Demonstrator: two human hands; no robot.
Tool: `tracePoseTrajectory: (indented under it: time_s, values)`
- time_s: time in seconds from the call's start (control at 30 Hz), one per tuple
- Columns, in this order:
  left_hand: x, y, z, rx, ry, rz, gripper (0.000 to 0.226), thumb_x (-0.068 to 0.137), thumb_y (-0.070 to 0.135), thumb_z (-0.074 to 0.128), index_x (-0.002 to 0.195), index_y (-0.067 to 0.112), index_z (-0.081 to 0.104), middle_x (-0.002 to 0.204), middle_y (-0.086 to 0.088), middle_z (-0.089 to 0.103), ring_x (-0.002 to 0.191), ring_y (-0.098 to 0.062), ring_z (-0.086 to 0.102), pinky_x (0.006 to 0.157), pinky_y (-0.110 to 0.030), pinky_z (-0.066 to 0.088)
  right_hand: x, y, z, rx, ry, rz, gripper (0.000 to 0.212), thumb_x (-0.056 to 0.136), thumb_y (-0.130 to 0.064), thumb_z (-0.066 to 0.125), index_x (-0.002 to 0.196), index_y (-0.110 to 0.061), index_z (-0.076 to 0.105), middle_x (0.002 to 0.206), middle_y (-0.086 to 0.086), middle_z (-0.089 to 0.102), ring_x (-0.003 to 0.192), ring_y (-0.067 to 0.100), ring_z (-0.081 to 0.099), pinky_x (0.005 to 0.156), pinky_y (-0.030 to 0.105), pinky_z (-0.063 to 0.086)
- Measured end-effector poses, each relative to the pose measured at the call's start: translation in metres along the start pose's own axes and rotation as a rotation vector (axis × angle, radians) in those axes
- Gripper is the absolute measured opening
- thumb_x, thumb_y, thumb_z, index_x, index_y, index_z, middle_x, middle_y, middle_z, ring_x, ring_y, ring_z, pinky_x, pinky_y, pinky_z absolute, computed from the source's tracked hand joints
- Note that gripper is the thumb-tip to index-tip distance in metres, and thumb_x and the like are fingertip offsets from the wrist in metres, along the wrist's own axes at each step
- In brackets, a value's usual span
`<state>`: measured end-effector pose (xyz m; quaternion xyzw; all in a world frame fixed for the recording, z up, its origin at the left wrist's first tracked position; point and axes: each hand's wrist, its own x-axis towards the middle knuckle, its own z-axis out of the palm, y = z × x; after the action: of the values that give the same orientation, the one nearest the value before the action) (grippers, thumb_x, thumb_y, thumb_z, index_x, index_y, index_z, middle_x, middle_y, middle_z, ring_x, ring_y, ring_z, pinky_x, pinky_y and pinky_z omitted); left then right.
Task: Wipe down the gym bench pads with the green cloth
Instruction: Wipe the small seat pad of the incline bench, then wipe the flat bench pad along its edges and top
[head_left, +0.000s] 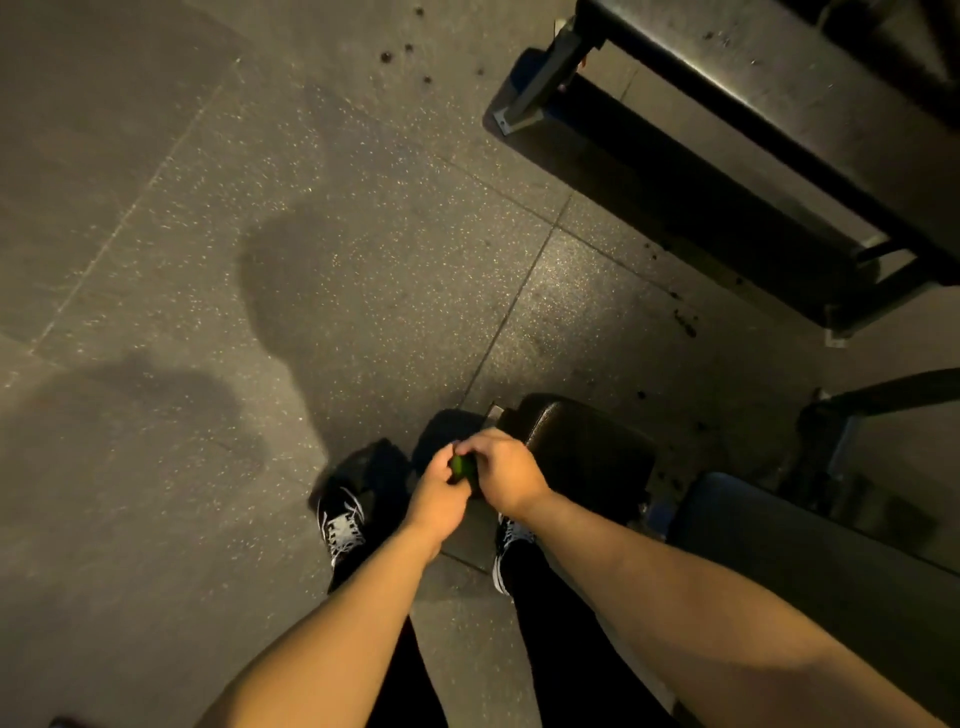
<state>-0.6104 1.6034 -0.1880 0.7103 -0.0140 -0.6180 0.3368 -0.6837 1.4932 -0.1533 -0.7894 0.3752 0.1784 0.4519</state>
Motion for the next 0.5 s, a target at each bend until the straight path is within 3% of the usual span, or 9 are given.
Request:
tracePoseTrajectory:
  time_s: [0.1,0.17,0.3,0.37,0.43,0.5]
  values:
    - [-0.038,0.034,-0.051,-0.017,0.057,0.114,0.059,0.096,0.000,0.053,0.148,0.025,0.044,0.137,-0.001,0.057,0.125,-0.018,0.054,0.111,-0.045,0.043,0.001,-0.070,-0.017,0.158,0.070,0.067,0.038,0.089,0.003,0.053,0.121,-0.014,0.066,0.124,0.009,0.063,0.118,0.022,0.058,0.106,0.028,0.041]
    - [-0.068,0.065,-0.095,-0.020,0.086,0.179,0.053,0.097,0.002,0.053,0.145,0.024,0.047,0.134,-0.001,0.057,0.121,-0.016,0.056,0.109,-0.043,0.045,0.001,-0.126,-0.031,0.211,0.075,0.093,0.034,0.092,-0.001,0.056,0.122,-0.015,0.065,0.124,0.007,0.061,0.116,0.019,0.057,0.101,0.021,0.039]
    - [-0.113,0.126,-0.177,0.048,0.127,0.320,0.038,0.100,0.009,0.053,0.135,0.024,0.055,0.128,-0.005,0.064,0.113,-0.014,0.059,0.105,-0.042,0.046,0.000,-0.224,-0.051,0.357,0.146,0.110,0.022,0.098,-0.012,0.055,0.117,-0.017,0.065,0.118,0.006,0.061,0.108,0.019,0.060,0.099,0.033,0.047]
    - [-0.135,0.157,-0.210,0.095,0.156,0.386,0.032,0.100,0.012,0.053,0.130,0.023,0.058,0.122,-0.002,0.065,0.114,-0.018,0.060,0.103,-0.037,0.047,-0.003,-0.268,-0.062,0.404,0.196,0.077,0.021,0.100,-0.015,0.052,0.117,-0.017,0.064,0.111,0.004,0.063,0.094,0.015,0.062,0.082,0.028,0.052]
    - [-0.153,0.190,-0.234,0.155,0.161,0.443,0.027,0.102,0.015,0.051,0.127,0.022,0.059,0.115,0.001,0.066,0.109,-0.016,0.061,0.096,-0.033,0.047,-0.008,-0.304,-0.078,0.453,0.236,0.065,0.022,0.103,-0.016,0.047,0.120,-0.016,0.061,0.099,0.001,0.062,0.073,0.009,0.055,0.055,0.020,0.045]
    - [-0.167,0.224,-0.251,0.204,0.154,0.511,0.024,0.102,0.016,0.050,0.123,0.024,0.060,0.111,0.002,0.068,0.104,-0.016,0.063,0.091,-0.032,0.047,-0.011,-0.331,-0.096,0.529,0.284,0.082,0.023,0.104,-0.017,0.044,0.121,-0.017,0.060,0.089,0.000,0.060,0.064,0.013,0.049,0.043,0.023,0.039]
